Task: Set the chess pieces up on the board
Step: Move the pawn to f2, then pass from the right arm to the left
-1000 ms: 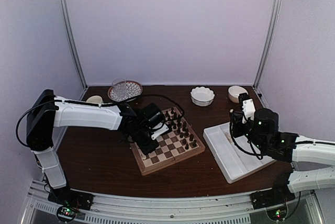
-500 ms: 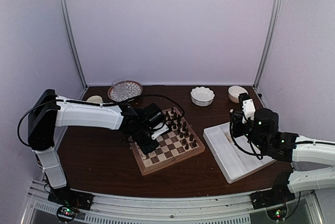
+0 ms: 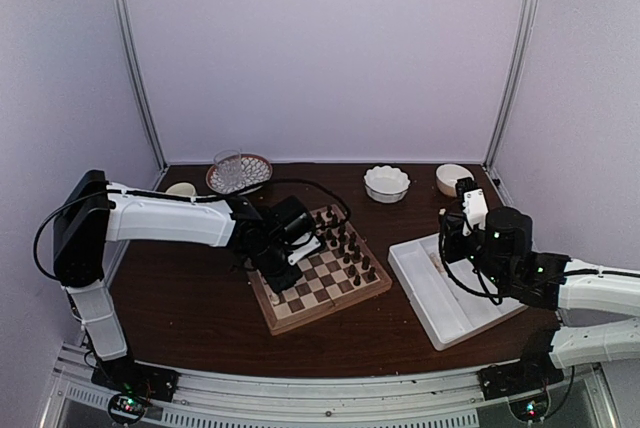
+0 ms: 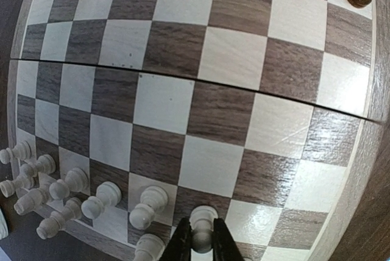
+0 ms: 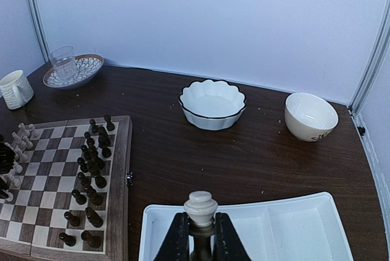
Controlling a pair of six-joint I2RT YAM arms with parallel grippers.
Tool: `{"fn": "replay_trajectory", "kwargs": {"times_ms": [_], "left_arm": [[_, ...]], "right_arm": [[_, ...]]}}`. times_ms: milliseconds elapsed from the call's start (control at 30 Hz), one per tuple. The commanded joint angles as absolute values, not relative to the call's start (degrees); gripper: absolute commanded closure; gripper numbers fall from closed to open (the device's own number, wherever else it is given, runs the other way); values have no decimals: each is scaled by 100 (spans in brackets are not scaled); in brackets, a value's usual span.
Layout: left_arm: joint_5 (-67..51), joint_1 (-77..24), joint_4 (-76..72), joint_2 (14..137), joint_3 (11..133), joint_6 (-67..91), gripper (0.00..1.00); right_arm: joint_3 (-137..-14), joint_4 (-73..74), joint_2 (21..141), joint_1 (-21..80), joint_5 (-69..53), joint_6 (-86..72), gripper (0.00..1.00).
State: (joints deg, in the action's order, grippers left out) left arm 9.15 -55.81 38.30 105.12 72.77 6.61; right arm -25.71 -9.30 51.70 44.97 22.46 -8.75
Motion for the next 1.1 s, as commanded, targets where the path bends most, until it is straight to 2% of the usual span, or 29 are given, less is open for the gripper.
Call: {"fn": "replay_trajectory", "kwargs": {"times_ms": [0, 133, 433, 500, 667, 800, 900, 1067], "left_arm": [[984, -5537, 3802, 10543, 7400, 716, 83], [969, -5537, 3792, 10480, 7384, 746, 73], [854, -5549, 3705, 10033, 7262, 864, 63], [824, -5568, 3537, 9756, 7114, 877, 62], [810, -5633, 2810, 8852, 6492, 823, 59], [644, -5638, 2027, 8078, 5883, 765, 57], [252, -5636, 1351, 7639, 5452, 764, 55], [-678, -5638, 394, 7313, 4886, 905, 50]], "right_arm": [[-2634, -984, 5082, 4466, 2245, -880, 100], [-2630, -978, 5080, 4464, 2246, -882, 100], [-2632, -1043, 5060, 4463, 1943, -829, 100], [-2629, -1189, 5059, 4463, 1336, -781, 100], [-2707, -1926, 5362, 4466, -1506, -811, 100], [-2803, -2333, 5736, 4465, -2907, -991, 100], [-2916, -2662, 6036, 4499, -3646, -1184, 100], [-3187, -2475, 6439, 4819, -3734, -924, 100]]}}
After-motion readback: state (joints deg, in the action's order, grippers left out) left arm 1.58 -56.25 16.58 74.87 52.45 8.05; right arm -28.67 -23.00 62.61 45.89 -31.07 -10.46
